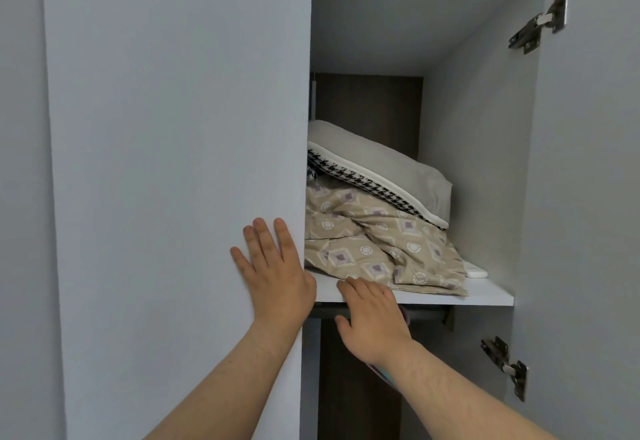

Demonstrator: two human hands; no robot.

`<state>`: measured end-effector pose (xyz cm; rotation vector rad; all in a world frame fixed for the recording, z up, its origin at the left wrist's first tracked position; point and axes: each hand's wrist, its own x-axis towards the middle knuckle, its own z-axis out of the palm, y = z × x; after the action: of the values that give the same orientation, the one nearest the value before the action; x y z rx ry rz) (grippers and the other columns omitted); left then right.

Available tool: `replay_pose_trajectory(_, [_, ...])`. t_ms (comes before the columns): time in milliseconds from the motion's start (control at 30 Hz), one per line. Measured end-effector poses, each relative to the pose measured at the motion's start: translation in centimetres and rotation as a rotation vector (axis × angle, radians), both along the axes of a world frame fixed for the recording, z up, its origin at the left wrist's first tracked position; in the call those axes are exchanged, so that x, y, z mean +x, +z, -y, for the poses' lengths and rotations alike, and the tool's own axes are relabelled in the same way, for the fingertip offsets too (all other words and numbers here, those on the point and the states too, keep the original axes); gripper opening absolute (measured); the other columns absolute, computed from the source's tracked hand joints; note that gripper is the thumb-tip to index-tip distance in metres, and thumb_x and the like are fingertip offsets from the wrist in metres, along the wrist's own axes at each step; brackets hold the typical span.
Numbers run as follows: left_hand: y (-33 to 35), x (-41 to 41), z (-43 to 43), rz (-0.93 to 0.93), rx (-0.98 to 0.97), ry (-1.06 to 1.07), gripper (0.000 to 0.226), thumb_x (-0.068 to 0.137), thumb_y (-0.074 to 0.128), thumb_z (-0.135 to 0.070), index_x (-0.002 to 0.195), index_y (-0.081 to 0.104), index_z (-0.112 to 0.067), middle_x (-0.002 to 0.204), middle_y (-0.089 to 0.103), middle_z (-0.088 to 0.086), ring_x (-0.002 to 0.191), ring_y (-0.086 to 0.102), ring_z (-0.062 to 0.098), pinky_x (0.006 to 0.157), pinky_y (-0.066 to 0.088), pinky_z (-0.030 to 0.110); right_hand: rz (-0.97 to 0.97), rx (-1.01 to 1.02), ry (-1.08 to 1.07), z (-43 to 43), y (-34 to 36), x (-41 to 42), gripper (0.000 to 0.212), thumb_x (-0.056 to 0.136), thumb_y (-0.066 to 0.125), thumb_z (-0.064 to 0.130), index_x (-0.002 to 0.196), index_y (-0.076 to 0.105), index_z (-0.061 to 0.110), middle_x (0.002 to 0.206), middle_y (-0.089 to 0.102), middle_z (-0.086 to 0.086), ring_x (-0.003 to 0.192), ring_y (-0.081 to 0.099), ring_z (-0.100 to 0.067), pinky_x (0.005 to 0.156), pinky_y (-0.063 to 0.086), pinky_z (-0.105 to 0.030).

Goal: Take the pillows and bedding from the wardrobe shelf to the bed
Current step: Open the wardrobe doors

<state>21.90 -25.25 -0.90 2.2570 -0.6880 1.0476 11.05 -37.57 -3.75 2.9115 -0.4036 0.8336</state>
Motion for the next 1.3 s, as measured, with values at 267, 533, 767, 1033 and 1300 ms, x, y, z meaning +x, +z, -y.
replay_pose_trajectory(267, [-0.1, -3.9, -3.5, -0.002, -0.041, -0.056, 0.110, 0.060, 0.071, -0.019, 0.150, 0.008, -0.006, 0.155, 0.019, 0.030, 0.143, 0.016, 0.047, 0.112, 0.011, 0.059, -0.125, 0.121, 0.003, -0.5, 2.0, -1.0, 0.065, 0.090, 0.046, 0.036, 0.150, 0.027, 0.019, 0.157, 0.028, -0.002, 0.144, 0.021, -0.019, 0.115, 0.008, -0.030])
replay_pose_trajectory(533, [0.5, -9.0, -9.2, -0.124, -0.120, -0.199, 0.104, 0.082, 0.056, -0.024, 0.146, -0.027, -0.021, 0.160, -0.023, 0.005, 0.143, -0.028, 0.017, 0.113, -0.017, 0.034, -0.229, 0.183, -0.026, -1.7, 3.2, -2.5, 0.070, 0.089, 0.046, 0.036, 0.152, 0.022, 0.016, 0.161, 0.020, -0.005, 0.147, 0.015, -0.020, 0.117, 0.008, -0.032])
replay_pose_trajectory(767, [1.1, -12.2, -14.4, -0.229, -0.239, -0.275, 0.104, 0.082, 0.059, -0.013, 0.150, -0.019, -0.029, 0.160, -0.021, -0.011, 0.144, -0.020, 0.005, 0.118, -0.003, 0.028, -0.248, 0.294, 0.004, -1.9, 3.8, -4.6, 0.063, 0.093, 0.047, 0.033, 0.150, 0.027, 0.013, 0.159, 0.023, -0.006, 0.144, 0.022, -0.024, 0.115, 0.017, -0.031])
replay_pose_trajectory(1033, [1.1, -15.1, -20.5, -0.317, -0.342, -0.325, 0.104, 0.079, 0.059, -0.001, 0.152, -0.006, -0.035, 0.159, -0.001, -0.022, 0.143, 0.001, -0.005, 0.113, 0.010, 0.018, 0.019, 0.806, 0.289, -10.1, 1.8, -5.1, 0.044, 0.099, 0.042, 0.020, 0.142, 0.042, 0.007, 0.146, 0.044, -0.011, 0.123, 0.048, -0.022, 0.098, 0.037, -0.030])
replay_pose_trajectory(1300, [1.4, -16.5, -25.8, -0.386, -0.374, -0.350, 0.104, 0.078, 0.058, 0.004, 0.151, 0.000, -0.041, 0.159, 0.010, -0.021, 0.144, 0.017, 0.002, 0.108, 0.016, 0.013, 0.048, 1.612, 0.971, -23.8, 13.2, -2.2, 0.048, 0.103, 0.028, 0.039, 0.143, 0.044, 0.017, 0.154, 0.037, -0.006, 0.143, 0.031, -0.021, 0.115, 0.028, -0.047])
